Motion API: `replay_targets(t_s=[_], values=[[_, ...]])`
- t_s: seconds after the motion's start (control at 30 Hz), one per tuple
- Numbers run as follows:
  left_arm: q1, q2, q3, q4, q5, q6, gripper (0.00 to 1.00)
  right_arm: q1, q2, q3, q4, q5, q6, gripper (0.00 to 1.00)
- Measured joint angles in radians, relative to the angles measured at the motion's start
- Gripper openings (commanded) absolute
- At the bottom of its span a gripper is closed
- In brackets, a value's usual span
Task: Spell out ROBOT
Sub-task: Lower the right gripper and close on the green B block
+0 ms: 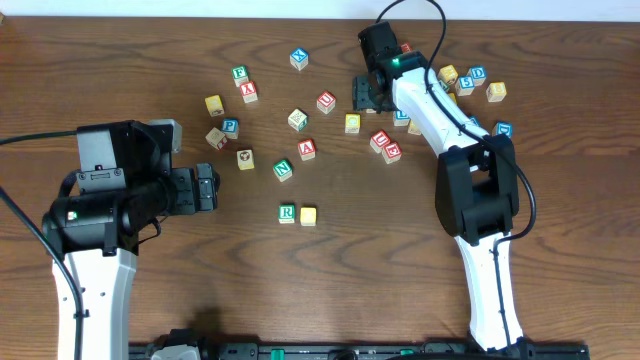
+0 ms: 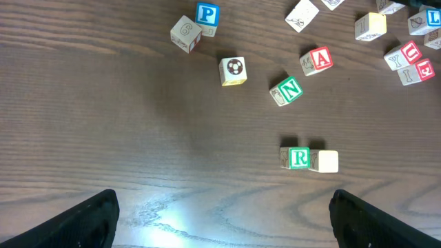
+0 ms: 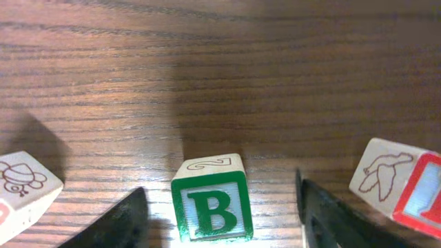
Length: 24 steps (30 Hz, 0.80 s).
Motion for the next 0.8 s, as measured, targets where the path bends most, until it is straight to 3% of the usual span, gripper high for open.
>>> replay_targets(t_s=[0.8], values=[[0.0, 0.0, 0.0, 0.0, 0.0, 0.0, 0.96, 0.0, 0.026, 0.0, 0.007, 0.003, -0.002, 0.57]])
